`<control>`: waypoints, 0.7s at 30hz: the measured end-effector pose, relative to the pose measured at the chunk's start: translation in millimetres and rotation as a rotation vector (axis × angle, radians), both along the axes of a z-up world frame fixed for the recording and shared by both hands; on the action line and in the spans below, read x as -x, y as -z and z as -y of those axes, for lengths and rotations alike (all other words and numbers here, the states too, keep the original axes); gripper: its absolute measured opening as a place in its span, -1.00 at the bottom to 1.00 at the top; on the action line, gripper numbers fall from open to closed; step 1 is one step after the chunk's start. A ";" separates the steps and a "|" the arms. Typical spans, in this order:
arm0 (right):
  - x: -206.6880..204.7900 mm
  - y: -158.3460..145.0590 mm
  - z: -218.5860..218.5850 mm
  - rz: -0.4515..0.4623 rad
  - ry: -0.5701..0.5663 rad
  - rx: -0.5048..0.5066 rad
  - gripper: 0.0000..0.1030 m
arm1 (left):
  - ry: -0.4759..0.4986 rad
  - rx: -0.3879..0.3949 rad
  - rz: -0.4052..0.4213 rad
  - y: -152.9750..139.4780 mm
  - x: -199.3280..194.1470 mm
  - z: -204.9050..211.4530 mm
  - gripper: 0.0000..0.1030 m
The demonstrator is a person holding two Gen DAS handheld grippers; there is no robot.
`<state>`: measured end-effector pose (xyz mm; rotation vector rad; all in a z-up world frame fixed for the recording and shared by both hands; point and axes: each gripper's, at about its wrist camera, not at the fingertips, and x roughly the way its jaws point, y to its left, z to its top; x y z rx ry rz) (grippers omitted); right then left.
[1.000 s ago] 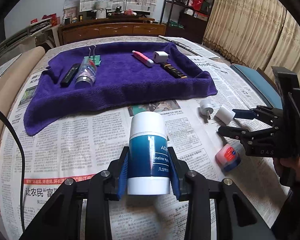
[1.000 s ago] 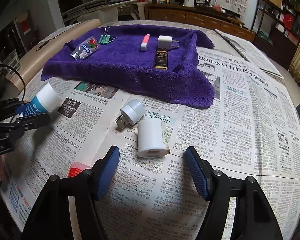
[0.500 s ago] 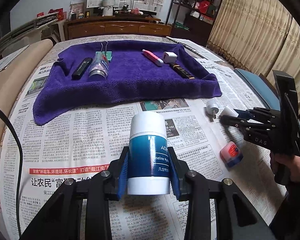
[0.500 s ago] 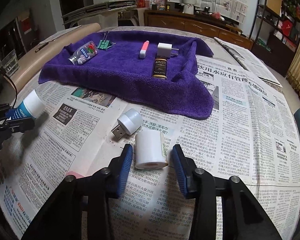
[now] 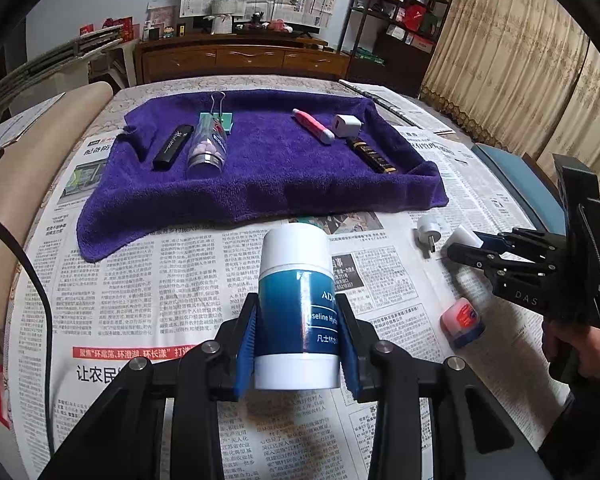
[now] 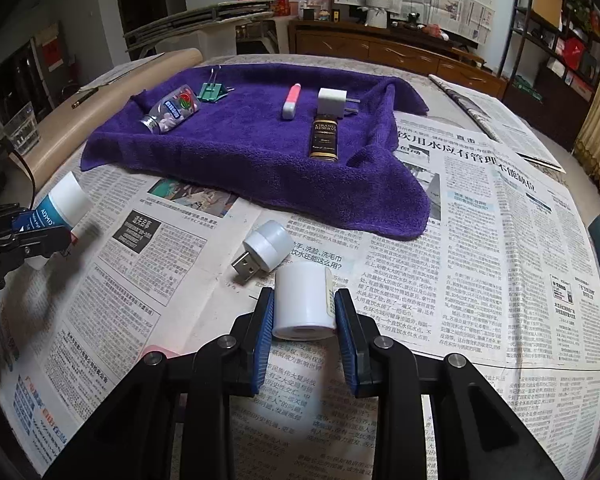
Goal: Organize rigid objects
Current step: 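Carry the Vaseline stick and white roll onto the towel and open both tools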
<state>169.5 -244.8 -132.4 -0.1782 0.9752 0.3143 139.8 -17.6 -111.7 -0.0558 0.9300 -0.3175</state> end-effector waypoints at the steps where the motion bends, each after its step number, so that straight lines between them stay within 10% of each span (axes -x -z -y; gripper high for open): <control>1: 0.6 -1.9 0.0 0.007 0.003 -0.002 -0.42 | -0.002 0.000 0.000 -1.5 -1.1 -0.7 -0.34; 21: -35.6 -56.3 -0.6 0.064 0.026 -0.092 -0.42 | 0.029 0.008 0.038 -40.3 -67.2 4.9 -0.34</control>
